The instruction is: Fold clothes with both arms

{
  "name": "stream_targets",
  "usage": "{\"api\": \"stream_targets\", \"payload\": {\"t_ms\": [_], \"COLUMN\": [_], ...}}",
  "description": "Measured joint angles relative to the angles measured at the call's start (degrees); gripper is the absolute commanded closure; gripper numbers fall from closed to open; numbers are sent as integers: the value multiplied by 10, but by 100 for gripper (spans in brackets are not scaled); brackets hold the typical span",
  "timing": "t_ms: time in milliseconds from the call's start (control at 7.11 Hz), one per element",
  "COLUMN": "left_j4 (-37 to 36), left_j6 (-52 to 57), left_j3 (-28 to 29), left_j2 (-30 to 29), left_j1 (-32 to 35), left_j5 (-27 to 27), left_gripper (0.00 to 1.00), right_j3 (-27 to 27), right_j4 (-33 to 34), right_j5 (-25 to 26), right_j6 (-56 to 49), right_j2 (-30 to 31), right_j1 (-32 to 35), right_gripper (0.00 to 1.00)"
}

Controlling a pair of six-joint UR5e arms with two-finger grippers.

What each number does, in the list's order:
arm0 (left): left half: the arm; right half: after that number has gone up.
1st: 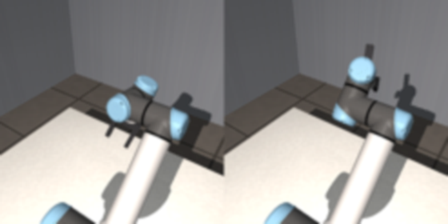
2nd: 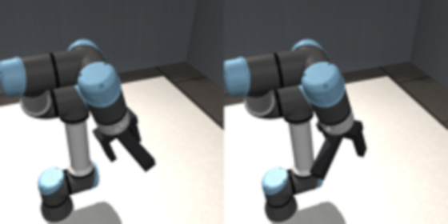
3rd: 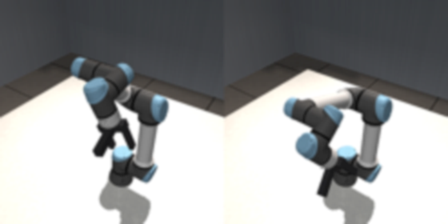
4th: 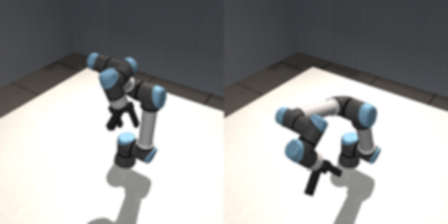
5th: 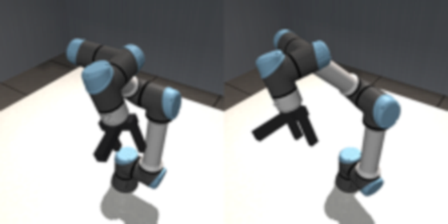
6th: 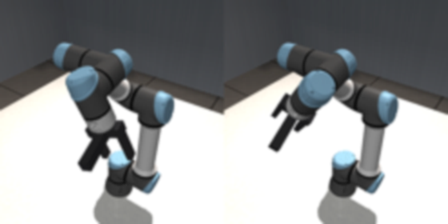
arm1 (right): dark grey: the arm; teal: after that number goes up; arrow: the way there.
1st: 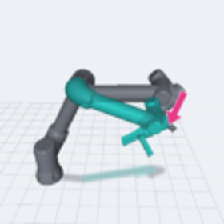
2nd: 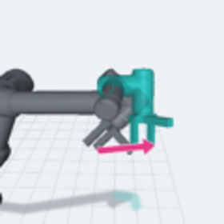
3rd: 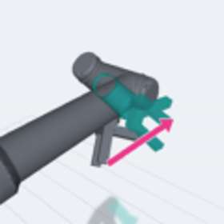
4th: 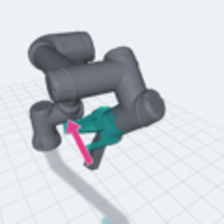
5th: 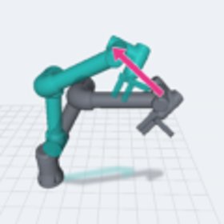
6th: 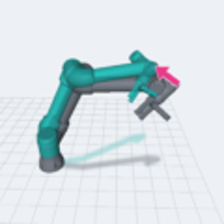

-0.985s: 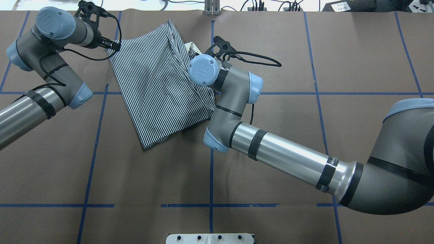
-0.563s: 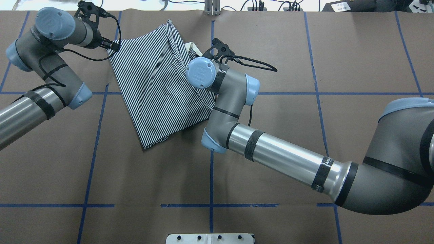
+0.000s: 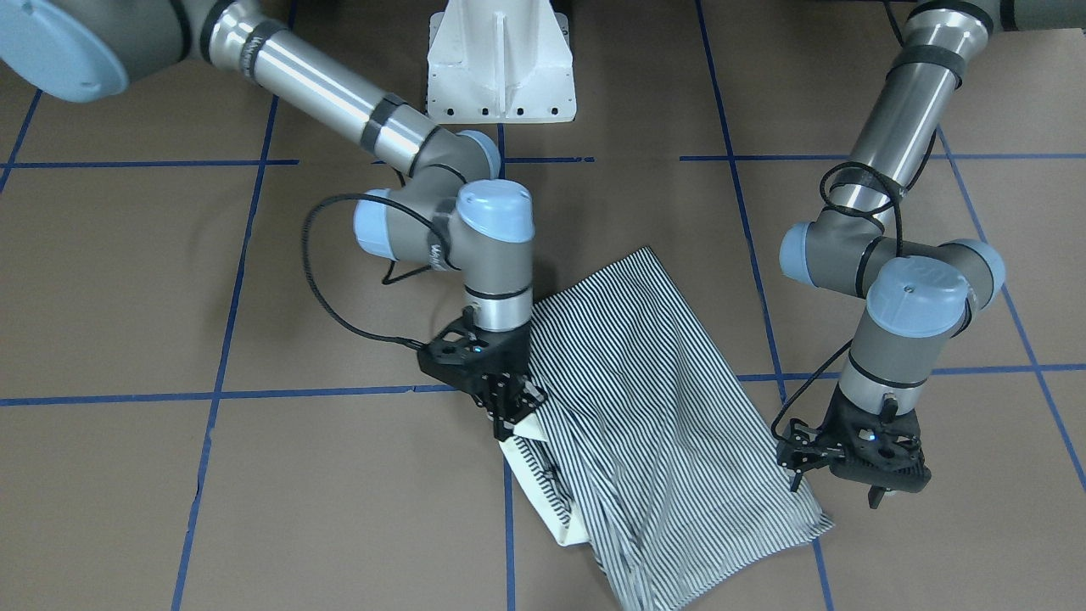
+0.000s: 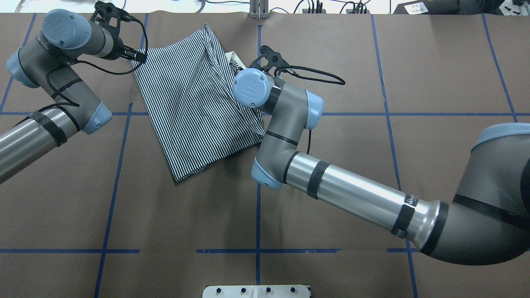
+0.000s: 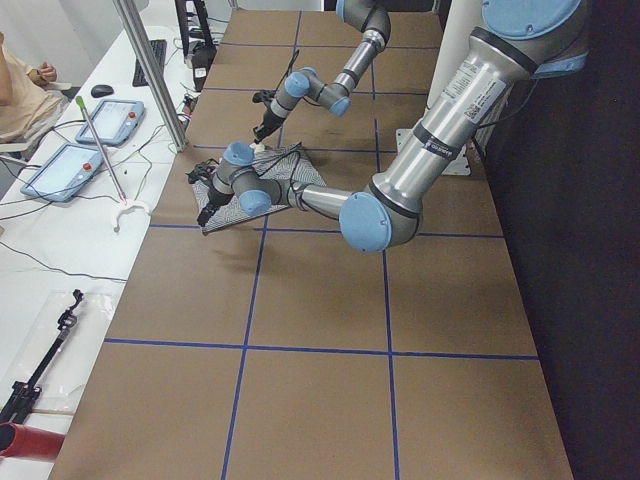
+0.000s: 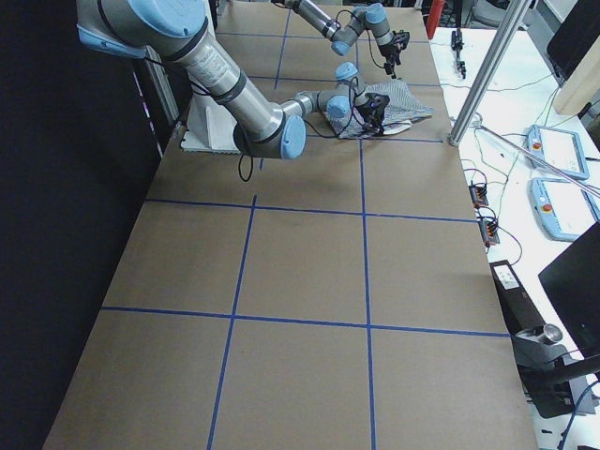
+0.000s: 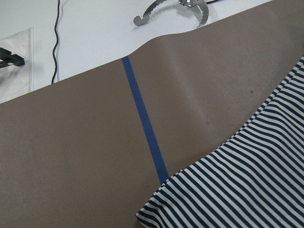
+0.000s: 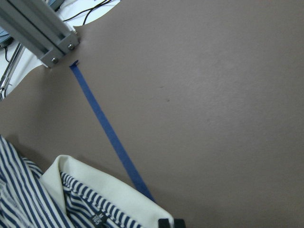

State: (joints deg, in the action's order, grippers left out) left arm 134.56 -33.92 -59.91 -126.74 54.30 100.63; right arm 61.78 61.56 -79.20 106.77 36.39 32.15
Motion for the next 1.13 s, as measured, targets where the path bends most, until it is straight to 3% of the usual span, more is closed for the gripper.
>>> {"api": "stream_targets", "payload": {"t_ms": [281, 563, 704, 1126], "left_j4": [0, 0, 0, 0], "left_j6": [0, -9, -18, -26], "left_j3": [-6, -19, -25, -42], "left_j2": [0, 4, 6, 14], "left_j1": [-2, -6, -12, -20], "left_j5": [0, 1, 1, 1], "left_gripper": [0, 0, 0, 0], "right_j3": [172, 292, 327, 353], "right_j4": [56, 70, 70, 72], "right_j5": [1, 20, 38, 66], "right_j6": [-2, -2, -2, -68], "right_j2": [116, 226, 266, 308], "right_j1": [-14, -43, -61, -91], "right_gripper": [100, 100, 1, 0]}}
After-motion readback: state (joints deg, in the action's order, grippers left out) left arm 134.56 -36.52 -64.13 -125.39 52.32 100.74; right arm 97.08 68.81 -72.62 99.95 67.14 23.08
